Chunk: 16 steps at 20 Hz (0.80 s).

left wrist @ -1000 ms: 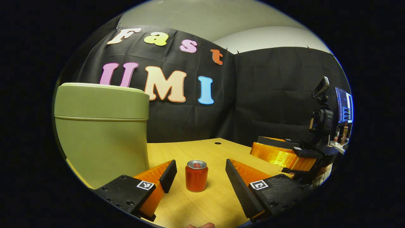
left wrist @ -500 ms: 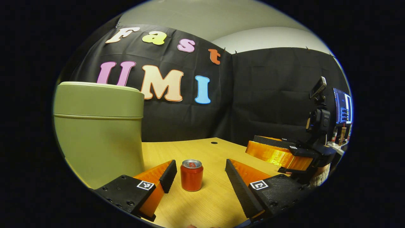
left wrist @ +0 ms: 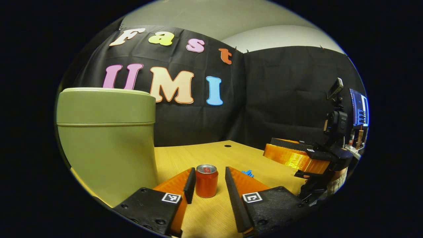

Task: Press the lid of the desktop garbage bin to open it, pick up the crumpled paper on the desktop and throw it into the bin, then pick up the pop can on the desktop and drop it into the bin, and finally close the garbage bin lid.

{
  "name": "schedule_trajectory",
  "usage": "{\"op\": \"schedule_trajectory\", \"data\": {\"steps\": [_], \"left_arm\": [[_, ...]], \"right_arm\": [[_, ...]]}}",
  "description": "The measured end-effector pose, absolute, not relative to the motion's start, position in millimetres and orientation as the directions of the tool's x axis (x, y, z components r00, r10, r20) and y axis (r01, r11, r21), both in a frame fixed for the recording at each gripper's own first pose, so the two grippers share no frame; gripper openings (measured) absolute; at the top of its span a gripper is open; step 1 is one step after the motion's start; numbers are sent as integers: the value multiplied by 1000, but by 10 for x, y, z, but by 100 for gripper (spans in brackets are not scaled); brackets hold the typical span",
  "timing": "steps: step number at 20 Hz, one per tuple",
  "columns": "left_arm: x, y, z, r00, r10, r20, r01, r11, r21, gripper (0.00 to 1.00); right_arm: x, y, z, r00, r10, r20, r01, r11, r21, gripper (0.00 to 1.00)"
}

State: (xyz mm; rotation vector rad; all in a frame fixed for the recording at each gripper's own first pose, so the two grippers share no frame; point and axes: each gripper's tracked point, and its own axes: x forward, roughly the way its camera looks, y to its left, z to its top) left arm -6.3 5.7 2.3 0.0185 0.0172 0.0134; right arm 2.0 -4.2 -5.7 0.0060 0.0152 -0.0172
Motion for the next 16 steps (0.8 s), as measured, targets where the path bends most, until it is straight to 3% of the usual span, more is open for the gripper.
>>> {"op": "schedule_trajectory", "data": {"steps": [1, 4, 5, 9, 16], "left_arm": [[-78, 62, 47, 1000, 13, -10, -13, 999, 31, 41], [-137, 91, 172, 1000, 16, 20, -17, 999, 50, 24], [-156, 96, 186, 1000, 11, 20, -12, 999, 45, 14], [-304, 157, 316, 1000, -9, -13, 8, 1000, -27, 1], [-598, 587, 1090, 990, 127, 61, -134, 983, 123, 0]], "right_arm": [[23, -37, -48, 1000, -16, -15, 16, 1000, 7, 97], [17, -40, -41, 1000, -18, -11, 18, 1000, 8, 97], [24, -53, -46, 1000, -19, -11, 19, 1000, 9, 97], [47, -53, -122, 999, -20, -32, 20, 1000, 17, 97], [73, -6, -233, 998, -7, -66, 7, 1000, 6, 97]]}}
